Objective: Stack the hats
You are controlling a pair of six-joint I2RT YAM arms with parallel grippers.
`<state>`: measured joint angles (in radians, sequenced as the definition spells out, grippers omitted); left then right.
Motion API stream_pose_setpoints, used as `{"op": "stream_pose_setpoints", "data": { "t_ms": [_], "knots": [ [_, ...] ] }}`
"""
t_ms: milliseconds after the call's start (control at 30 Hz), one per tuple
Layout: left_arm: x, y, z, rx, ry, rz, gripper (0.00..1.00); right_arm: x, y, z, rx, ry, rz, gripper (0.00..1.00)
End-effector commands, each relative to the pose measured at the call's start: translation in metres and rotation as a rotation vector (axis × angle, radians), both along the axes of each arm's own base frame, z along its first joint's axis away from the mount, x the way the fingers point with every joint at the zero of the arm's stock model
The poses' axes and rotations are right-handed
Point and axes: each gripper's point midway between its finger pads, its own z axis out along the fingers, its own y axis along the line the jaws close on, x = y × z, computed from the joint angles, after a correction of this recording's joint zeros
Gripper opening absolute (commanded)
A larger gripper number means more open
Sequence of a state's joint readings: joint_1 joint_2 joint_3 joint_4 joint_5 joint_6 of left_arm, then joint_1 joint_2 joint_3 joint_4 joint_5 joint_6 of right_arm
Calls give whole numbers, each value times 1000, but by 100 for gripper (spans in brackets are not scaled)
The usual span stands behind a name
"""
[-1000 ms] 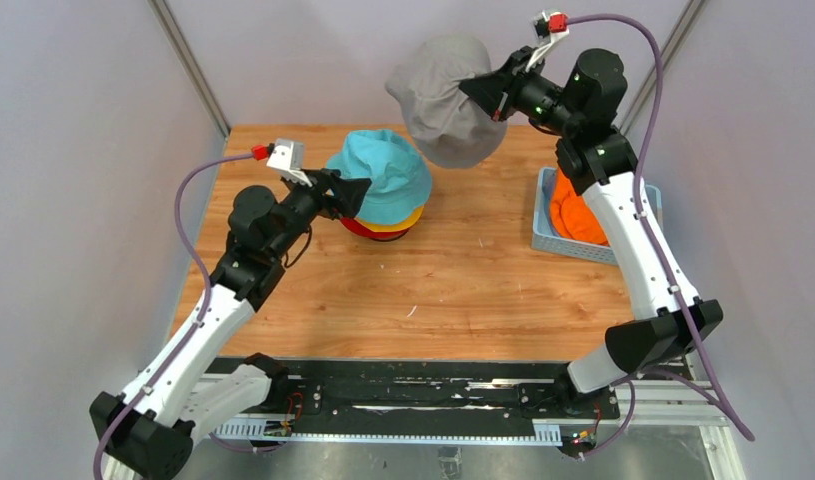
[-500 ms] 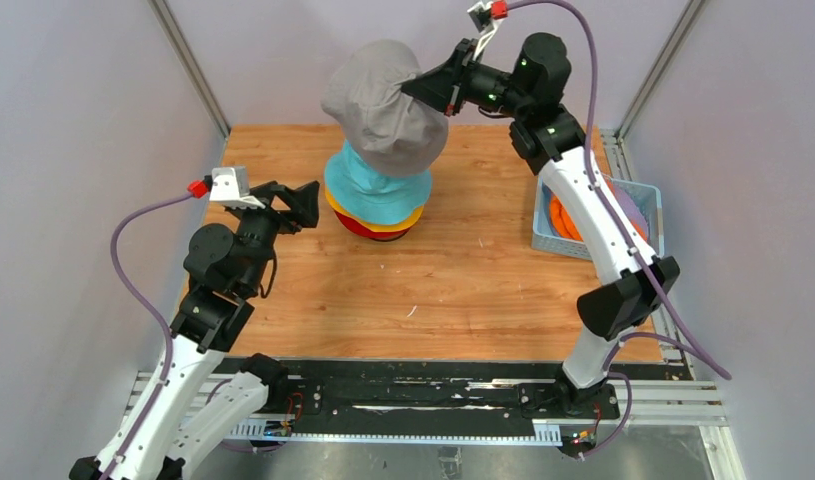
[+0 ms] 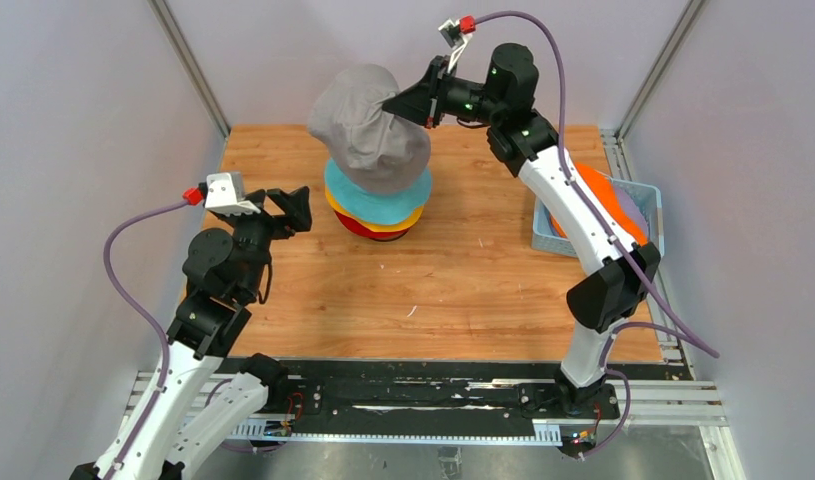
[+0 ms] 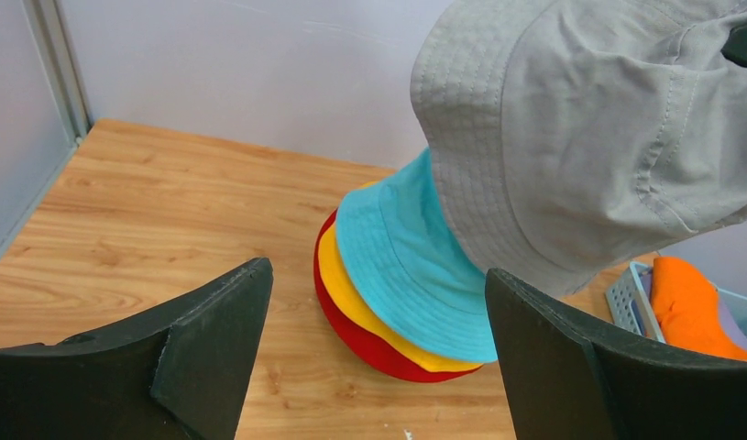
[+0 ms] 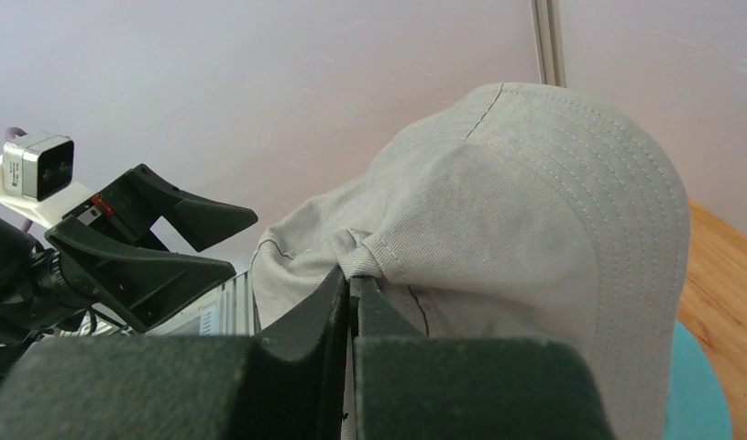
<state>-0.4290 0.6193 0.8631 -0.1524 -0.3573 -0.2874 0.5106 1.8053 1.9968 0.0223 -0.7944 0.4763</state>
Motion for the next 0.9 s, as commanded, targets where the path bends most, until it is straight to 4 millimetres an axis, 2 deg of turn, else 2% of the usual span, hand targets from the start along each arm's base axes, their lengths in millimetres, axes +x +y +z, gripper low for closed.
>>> {"op": "stream_pose_setpoints", "data": {
  "t_ms": [0, 200, 400, 467, 533, 800, 833, 867],
  "knots": [
    [0, 5, -1, 8, -5, 26, 91, 5, 9, -2, 8, -6, 2, 1],
    [-1, 6, -2, 12, -5, 34, 91, 24, 15, -26, -20, 34, -20, 0],
    [-1, 6, -2, 8, -8, 30, 91, 52, 16, -45, -32, 67, -59, 1],
    [0, 5, -3, 11, -5, 29, 91, 59, 13, -44, -29, 68, -73, 1],
    [1, 5, -3, 11, -4, 31, 91, 70, 13, -56, -38, 85, -86, 1],
    [12, -2, -9, 5, 5, 20, 91, 99, 1, -71, -40, 110, -132, 1],
    [14, -3, -10, 4, 5, 20, 91, 102, 1, -73, -40, 113, -130, 2],
    [16, -5, -12, 2, 7, 18, 91, 104, 2, -75, -39, 115, -119, 12]
  ]
}}
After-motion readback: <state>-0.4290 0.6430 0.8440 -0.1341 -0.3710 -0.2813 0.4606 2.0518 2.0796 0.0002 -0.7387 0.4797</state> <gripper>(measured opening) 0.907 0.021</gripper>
